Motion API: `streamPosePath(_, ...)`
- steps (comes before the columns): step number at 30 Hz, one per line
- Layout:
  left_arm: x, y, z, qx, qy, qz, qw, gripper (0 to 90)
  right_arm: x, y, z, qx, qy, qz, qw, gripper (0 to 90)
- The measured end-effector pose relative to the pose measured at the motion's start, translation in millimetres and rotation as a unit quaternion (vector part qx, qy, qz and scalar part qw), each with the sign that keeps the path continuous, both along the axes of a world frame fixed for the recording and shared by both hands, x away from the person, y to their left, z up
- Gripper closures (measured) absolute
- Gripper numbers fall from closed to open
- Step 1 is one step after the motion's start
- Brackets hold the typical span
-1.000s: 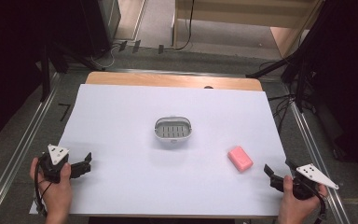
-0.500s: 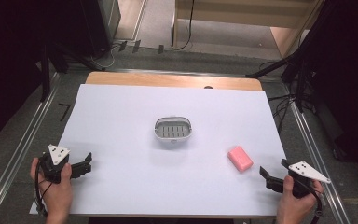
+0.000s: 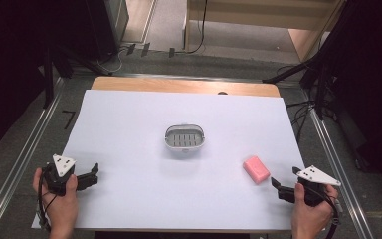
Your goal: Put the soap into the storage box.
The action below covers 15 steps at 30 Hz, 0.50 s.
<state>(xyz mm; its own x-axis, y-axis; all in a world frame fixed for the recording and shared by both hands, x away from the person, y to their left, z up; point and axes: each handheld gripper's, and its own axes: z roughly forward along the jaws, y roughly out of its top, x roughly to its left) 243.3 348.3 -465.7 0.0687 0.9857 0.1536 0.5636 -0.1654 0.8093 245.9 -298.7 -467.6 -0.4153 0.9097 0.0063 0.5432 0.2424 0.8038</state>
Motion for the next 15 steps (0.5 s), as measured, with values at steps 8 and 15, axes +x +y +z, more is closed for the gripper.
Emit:
streamPosePath(8,-0.4,-0.6,0.0,0.001,-0.001,-0.001,1.0000,0.0,8.5,13.9,7.4,-0.032,-0.001,0.001,0.9995,3.8)
streamPosePath(15,-0.2,-0.6,0.0,0.001,0.000,-0.002,1.0000,0.0,15.6,20.3,9.7,-0.010,0.017,0.022,0.9996,3.5)
